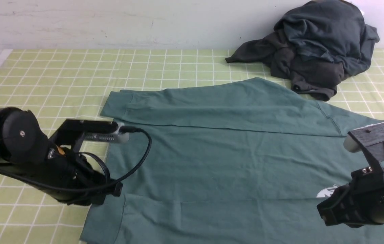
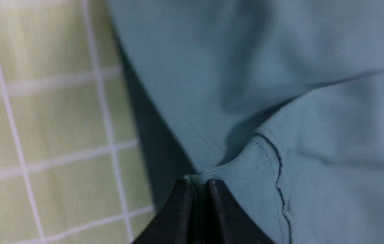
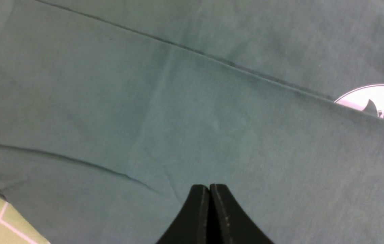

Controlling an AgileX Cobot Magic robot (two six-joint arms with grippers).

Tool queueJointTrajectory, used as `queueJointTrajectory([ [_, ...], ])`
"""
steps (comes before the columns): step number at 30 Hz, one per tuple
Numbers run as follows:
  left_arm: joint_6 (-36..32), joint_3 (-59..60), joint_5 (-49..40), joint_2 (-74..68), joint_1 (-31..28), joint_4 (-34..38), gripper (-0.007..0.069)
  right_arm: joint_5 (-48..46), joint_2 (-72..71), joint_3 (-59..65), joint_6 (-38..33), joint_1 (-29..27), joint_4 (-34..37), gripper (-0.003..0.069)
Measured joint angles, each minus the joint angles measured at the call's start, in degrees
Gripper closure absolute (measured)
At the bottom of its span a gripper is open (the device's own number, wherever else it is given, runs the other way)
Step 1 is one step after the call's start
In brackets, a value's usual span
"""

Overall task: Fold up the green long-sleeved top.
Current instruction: Use the left arm to drag and place the cuff at the centered position on the left edge of the fabric

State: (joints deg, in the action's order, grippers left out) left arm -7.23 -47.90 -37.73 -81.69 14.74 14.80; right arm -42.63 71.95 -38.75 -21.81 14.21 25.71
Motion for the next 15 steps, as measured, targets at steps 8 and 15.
queueJointTrajectory([
  [8, 0.33, -8.81, -2.46, 4.92, 0.29, -3.07, 0.0601, 0.12, 0.0, 0.0, -1.36, 0.0, 0.0, 0.0669],
  [15, 1.98, -10.25, -11.34, -3.69, 0.03, -4.48, 0.0601, 0.3, 0.0, 0.0, -1.36, 0.0, 0.0, 0.0669],
])
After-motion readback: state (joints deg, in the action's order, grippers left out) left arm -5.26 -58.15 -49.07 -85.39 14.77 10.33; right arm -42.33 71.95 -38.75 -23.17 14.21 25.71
